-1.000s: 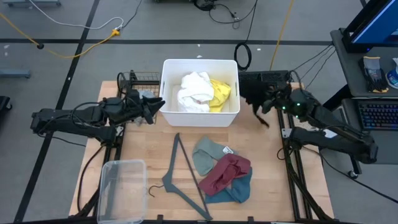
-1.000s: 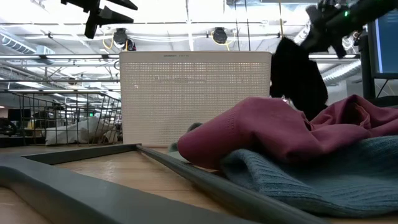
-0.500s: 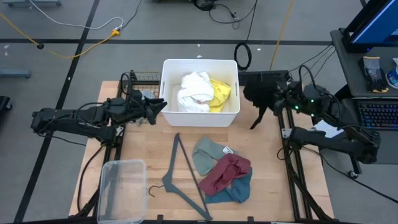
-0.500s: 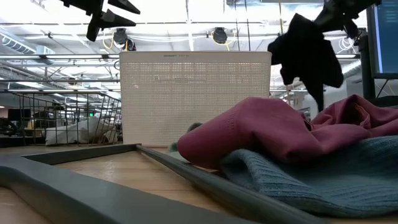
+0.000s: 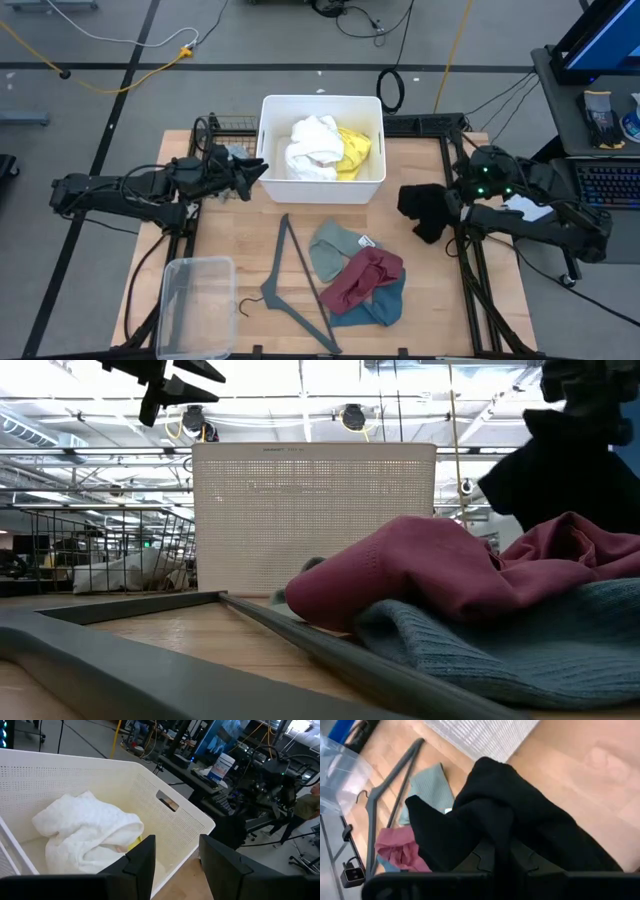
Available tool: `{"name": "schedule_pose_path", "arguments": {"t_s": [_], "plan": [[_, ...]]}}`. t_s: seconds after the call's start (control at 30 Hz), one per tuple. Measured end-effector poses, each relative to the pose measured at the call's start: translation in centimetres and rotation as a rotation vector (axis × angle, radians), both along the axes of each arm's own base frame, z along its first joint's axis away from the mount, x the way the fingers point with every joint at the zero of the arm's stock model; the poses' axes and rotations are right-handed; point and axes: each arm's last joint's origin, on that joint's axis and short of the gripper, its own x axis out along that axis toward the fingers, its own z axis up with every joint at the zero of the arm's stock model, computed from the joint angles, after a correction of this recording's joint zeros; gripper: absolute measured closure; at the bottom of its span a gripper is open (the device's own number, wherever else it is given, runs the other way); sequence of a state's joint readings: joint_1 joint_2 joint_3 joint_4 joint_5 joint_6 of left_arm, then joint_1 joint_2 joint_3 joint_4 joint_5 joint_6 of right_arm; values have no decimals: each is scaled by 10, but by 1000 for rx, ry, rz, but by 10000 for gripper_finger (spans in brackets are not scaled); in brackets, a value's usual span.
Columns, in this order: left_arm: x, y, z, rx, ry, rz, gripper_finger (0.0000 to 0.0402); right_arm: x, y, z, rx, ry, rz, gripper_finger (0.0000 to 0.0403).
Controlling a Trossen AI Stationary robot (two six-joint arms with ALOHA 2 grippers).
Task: Pick & Place Cloths
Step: Put the black pants into the gold wire basket
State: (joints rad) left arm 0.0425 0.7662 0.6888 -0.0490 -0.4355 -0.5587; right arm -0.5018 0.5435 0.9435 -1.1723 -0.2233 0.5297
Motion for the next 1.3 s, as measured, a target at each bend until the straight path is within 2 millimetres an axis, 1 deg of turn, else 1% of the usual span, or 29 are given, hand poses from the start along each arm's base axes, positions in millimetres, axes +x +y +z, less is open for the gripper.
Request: {"name": "schedule_pose_path", "arguments": {"t_s": [0.17,0.47,0.6,0.7,0.83,1.0,1.07,1.17,1.23,1.3], "plan": [[0,0,0,3,1,0,249,7,-3,-16,27,28,7,393],[0,0,0,3,2,0,249,25,-13,-65,76,35,-38,391],[0,0,0,3,2,0,249,28,-15,-82,104,55,-57,390],[0,0,0,3,3,0,249,30,-16,-91,124,58,-74,386],[0,0,0,3,4,0,249,32,-17,-93,124,43,-80,362],[0,0,-1,5,11,0,249,38,-20,-87,92,-47,-79,310],[0,0,-1,10,14,-1,249,43,-21,-82,94,-121,-41,288],[0,0,-1,12,15,-1,249,49,-21,-75,113,-239,69,257],[0,0,-1,12,14,-1,249,51,-20,-73,111,-268,111,243],[0,0,-1,12,14,-1,249,50,-19,-73,80,-260,114,237]]}}
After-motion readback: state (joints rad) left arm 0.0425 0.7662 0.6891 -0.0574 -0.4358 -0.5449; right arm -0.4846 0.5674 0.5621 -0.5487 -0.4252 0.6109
